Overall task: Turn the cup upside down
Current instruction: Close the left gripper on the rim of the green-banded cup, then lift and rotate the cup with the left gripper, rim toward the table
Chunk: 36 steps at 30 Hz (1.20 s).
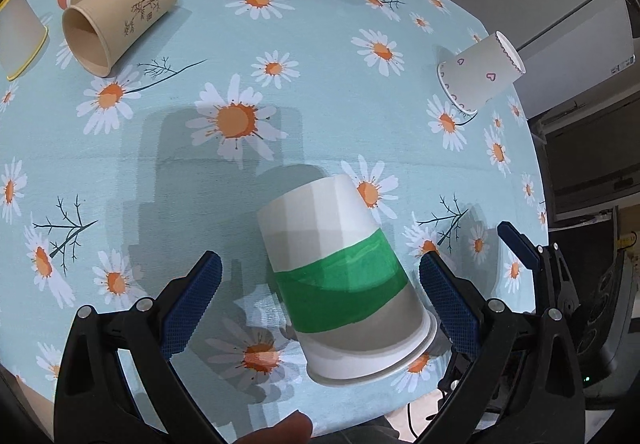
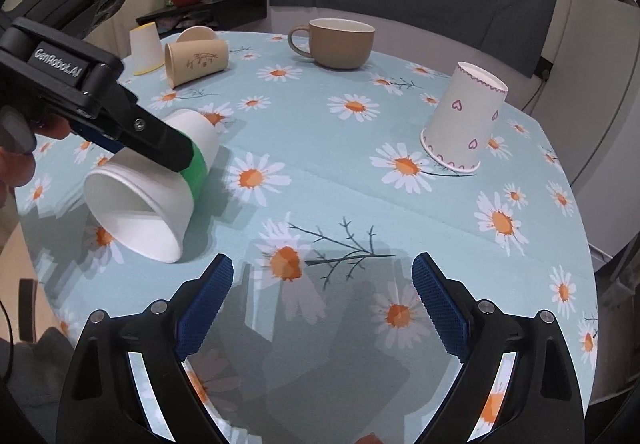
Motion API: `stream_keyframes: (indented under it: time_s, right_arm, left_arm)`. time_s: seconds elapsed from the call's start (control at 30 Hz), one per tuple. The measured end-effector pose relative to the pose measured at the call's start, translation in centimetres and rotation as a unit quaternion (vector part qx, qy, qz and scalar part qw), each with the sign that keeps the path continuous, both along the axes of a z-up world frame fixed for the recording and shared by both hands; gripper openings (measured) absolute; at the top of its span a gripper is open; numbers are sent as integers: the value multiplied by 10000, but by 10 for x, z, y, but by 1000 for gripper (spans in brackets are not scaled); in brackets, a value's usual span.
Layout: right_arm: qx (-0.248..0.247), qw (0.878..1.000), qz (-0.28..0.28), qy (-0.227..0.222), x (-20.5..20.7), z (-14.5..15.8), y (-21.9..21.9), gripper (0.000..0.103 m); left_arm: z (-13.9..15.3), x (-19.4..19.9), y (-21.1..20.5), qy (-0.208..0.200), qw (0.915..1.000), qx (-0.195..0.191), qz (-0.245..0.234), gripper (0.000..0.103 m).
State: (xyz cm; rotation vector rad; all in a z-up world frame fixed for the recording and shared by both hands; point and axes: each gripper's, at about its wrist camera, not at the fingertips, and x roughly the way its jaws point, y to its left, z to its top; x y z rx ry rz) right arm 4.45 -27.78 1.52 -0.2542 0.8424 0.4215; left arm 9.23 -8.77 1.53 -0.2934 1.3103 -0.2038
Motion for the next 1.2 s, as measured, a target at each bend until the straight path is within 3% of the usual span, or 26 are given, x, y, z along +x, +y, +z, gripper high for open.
stream_keyframes:
  time_s: [0.2,0.47,0.63,0.73,0.93,1.1,1.2]
  right_arm:
    - [80,10000,22,6,21,-3,-13,87]
    - [206,9995,254,17,24,-3,-4,87]
    - [195,9991,374,-12,20,-2,9,87]
    - [160,9990,411,-54,16,0,17,87]
    - [147,9988,461,-69,15,1,31,87]
    - [174,9987,477,-28,17,0,40,87]
    - [159,9987,485,-22,18,0,46,87]
  left_arm:
    - [3,-1,-15,-143,9997,151,-152,74]
    - [13,-3,-21,-364,9986,195,-338,69]
    - [31,-11,-15,-1121,9917,541,-332,69]
    - [39,-15,-13,-1753,9795,909,-388,69]
    - [39,-18,0,-2613,9541,1432,-297,69]
    - [34,-27,1,-3407,9124,2243,-346,69]
    - [25,-32,-4,-3679,8815,2909,-544,69]
